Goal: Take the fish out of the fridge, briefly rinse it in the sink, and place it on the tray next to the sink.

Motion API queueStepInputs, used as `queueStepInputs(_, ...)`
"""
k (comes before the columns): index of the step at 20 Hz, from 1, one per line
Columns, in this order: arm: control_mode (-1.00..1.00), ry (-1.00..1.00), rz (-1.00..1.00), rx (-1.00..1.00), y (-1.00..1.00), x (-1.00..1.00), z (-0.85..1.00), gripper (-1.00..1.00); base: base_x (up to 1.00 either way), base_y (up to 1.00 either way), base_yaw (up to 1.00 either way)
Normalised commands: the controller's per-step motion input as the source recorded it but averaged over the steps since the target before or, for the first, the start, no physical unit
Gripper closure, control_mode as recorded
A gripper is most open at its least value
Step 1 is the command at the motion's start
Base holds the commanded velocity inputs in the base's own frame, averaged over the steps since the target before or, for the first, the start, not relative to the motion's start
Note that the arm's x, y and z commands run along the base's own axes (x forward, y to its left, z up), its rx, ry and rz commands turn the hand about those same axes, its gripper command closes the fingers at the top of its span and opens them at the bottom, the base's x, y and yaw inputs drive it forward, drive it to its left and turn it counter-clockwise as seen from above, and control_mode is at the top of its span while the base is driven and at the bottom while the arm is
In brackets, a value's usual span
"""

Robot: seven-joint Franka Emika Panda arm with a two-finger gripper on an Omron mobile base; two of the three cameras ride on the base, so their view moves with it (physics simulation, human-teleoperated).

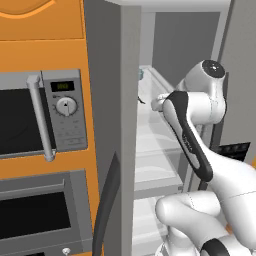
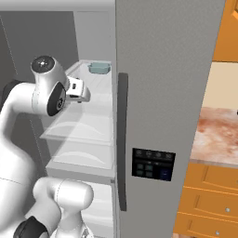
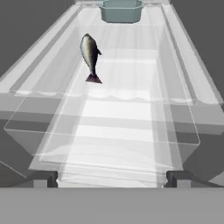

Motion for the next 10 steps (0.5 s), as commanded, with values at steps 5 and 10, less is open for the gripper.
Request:
queueStepInputs(5, -1.0, 0.0, 0.0, 0.05, 0.54, 0.35, 0.1, -1.0, 0.0, 0.0, 0.0)
queueStepInputs(10, -1.0, 0.0, 0.0, 0.01, 0.17, 0.71, -0.02, -1.0, 0.0, 0.0, 0.0)
